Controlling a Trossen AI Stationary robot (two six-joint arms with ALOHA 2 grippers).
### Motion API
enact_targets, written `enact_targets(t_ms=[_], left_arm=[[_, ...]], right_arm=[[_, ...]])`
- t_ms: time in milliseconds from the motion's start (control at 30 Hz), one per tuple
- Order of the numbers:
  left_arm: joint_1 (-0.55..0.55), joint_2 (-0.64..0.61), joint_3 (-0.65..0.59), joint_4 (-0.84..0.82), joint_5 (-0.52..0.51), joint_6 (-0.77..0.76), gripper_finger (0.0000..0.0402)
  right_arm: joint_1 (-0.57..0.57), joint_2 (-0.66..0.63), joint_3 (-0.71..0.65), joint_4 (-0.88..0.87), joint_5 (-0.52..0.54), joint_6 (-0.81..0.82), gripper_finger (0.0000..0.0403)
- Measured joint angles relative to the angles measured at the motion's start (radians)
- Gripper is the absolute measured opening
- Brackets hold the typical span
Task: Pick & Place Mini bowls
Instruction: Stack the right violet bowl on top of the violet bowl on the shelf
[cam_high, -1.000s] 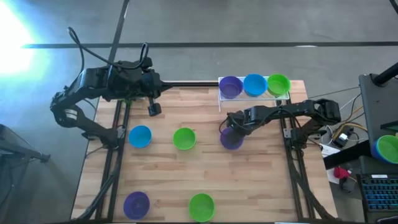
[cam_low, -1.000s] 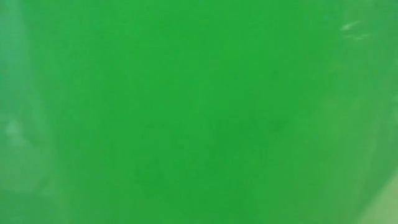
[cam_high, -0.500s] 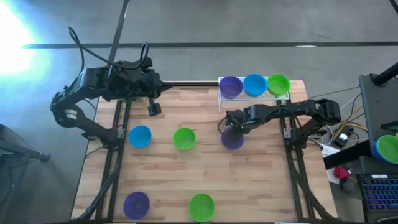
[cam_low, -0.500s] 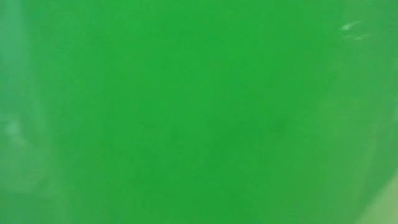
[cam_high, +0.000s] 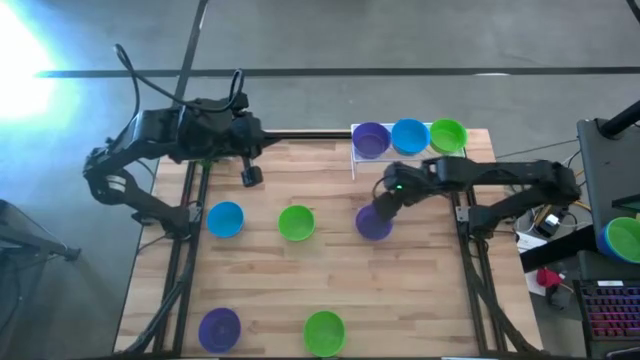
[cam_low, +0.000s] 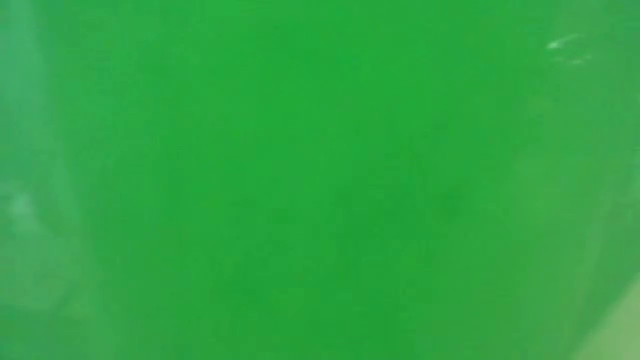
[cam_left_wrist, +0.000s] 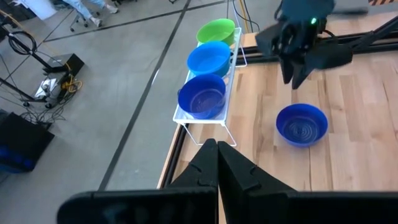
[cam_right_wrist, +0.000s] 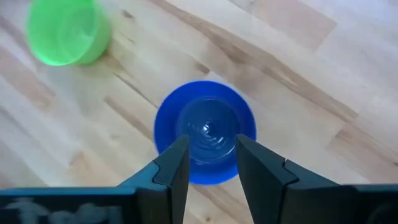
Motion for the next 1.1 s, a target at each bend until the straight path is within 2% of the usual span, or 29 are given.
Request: enact_targets(t_ms=[133,400,533,700,867,1100], left_arm=[[0.000,0.020,0.000,0.007,0.000,0.000,0.0011],[0.001,0.093,0.000,0.066,0.000,0.002,0.0097],[0.001,0.136,0.000,0.084,0.000,0.002,0.0123],[0.001,0.188,0.000,0.101,0.000,0.023,0.0128],[0.001,0.220,0.000,0.118,0.000,0.007,0.0129],[0.000,0.226,0.000,0.120,0.000,-0.003,0.0129]], right_arm=[[0.027,-0.096,-0.037,-0.004,0.002,0.024,0.0120],[0.060,-0.221,-0.057,-0.003,0.003,0.034,0.0118],[0.060,-0.259,-0.057,-0.002,0.003,-0.008,0.0121],[0.060,-0.296,-0.058,-0.003,0.005,-0.053,0.0116],[0.059,-0.298,-0.073,0.007,0.059,-0.074,0.0112],[0.059,-0.245,-0.195,0.132,0.081,-0.127,0.0111]])
